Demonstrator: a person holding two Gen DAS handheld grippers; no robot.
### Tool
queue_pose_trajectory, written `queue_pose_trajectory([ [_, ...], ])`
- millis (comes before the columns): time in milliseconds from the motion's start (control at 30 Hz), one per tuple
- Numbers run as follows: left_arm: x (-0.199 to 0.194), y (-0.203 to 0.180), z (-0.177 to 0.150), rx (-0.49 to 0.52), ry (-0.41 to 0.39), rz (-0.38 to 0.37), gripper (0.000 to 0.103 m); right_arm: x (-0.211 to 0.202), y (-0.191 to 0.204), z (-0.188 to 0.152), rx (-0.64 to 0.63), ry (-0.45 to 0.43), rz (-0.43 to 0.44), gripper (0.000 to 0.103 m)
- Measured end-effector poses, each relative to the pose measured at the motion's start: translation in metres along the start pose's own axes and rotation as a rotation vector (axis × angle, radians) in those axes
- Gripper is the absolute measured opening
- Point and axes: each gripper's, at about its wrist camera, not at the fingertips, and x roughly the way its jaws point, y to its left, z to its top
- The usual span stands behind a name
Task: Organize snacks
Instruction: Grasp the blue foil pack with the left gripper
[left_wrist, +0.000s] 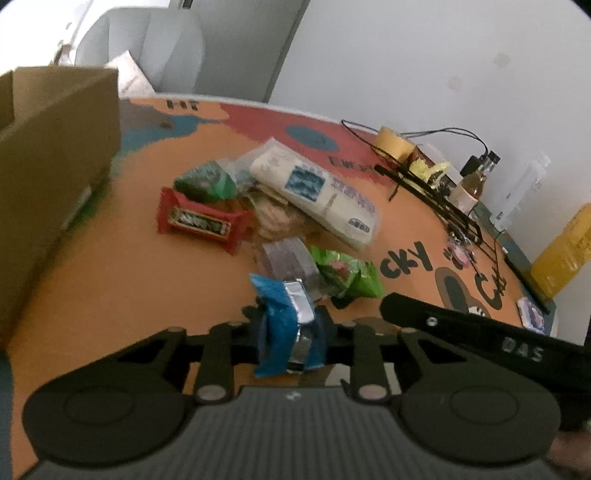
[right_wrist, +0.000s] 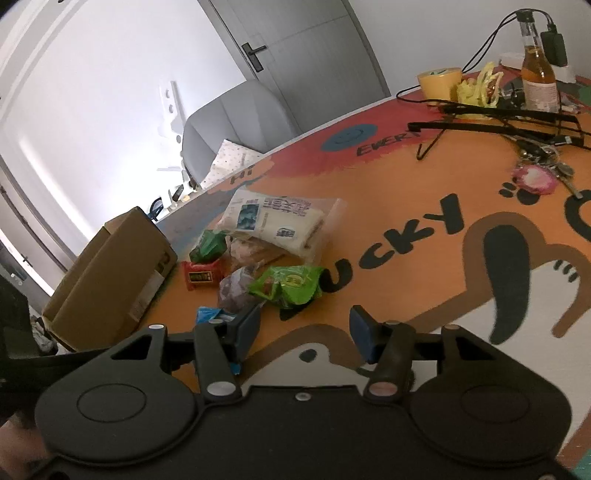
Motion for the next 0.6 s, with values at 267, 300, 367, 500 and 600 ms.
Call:
queue_pose_trajectory([
  [267, -0.023, 0.013, 0.006, 0.005, -0.057, 0.044, 0.025, 0.017, 0.009, 0.004, 0.011, -0.008, 0.011, 0.056],
  [300, -0.025, 0.016, 0.007, 0.000, -0.063, 0.052, 0.024, 0.018, 0.011, 0.005, 0.007, -0.011, 0.012, 0.056],
  [367, -0.028, 0.022, 0.009, -0.006, -0.072, 0.065, 0.024, 0.023, 0.013, 0.008, 0.010, -0.011, 0.011, 0.056],
  [500, -0.035, 0.031, 0.013, -0.018, -0.092, 0.087, 0.025, 0.032, 0.016, 0.012, 0.009, -0.017, -0.007, 0.056],
  [600, -0.039, 0.038, 0.015, -0.031, -0.107, 0.102, 0.025, 0.038, 0.017, 0.015, 0.017, -0.017, -0.016, 0.058],
])
